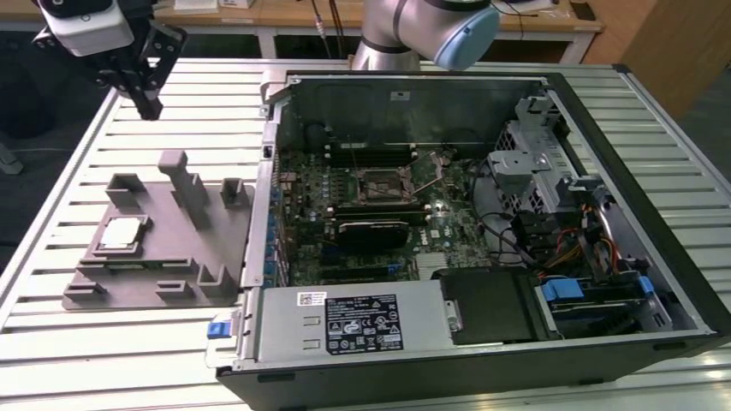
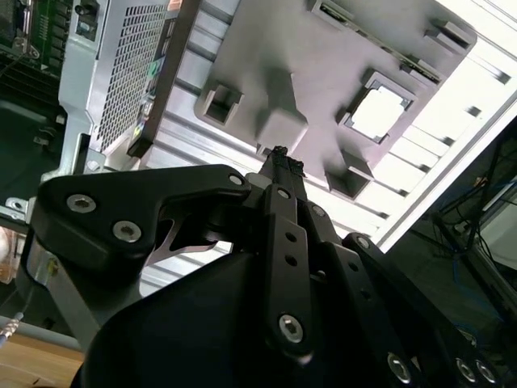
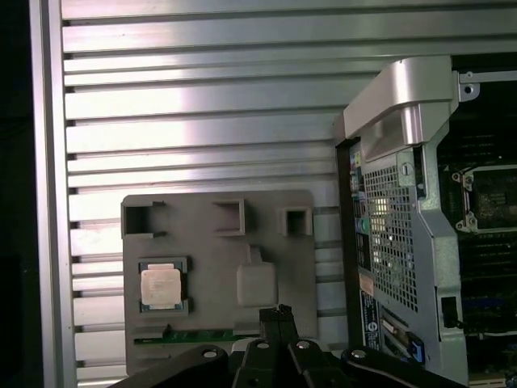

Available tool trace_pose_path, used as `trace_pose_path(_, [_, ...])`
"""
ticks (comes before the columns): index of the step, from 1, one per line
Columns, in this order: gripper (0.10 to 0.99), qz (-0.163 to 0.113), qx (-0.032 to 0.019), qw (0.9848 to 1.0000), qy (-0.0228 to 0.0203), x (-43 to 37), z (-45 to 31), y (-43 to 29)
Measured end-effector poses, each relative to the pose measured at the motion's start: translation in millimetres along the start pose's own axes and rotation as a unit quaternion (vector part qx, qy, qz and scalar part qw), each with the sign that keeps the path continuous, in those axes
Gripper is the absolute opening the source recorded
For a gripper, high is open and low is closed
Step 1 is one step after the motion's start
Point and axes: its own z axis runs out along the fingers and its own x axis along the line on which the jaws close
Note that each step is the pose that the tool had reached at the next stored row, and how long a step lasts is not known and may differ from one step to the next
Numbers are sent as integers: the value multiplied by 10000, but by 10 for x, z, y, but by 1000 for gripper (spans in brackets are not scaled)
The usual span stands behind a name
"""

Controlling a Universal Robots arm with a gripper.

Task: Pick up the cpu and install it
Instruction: 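Reach for the cpu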

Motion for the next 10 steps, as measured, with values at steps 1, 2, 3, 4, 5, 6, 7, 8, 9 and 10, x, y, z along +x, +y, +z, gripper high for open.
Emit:
trace_pose_path(1, [106,0,0,10000,0,9,2,-1])
trace_pose_path(2, [106,0,0,10000,0,17,4,-2])
trace_pose_path(3, [106,0,0,10000,0,26,6,-2])
trace_pose_path(4, [106,0,0,10000,0,34,8,-3])
trace_pose_path(5, [106,0,0,10000,0,42,10,-4])
trace_pose_path(6, [106,0,0,10000,0,51,12,-4])
trace_pose_path(7, [106,0,0,10000,0,59,14,-5])
trace_pose_path(8, [106,0,0,10000,0,67,16,-6])
trace_pose_path(9, [106,0,0,10000,0,75,19,-7])
trace_pose_path(10, [106,0,0,10000,0,83,22,-7])
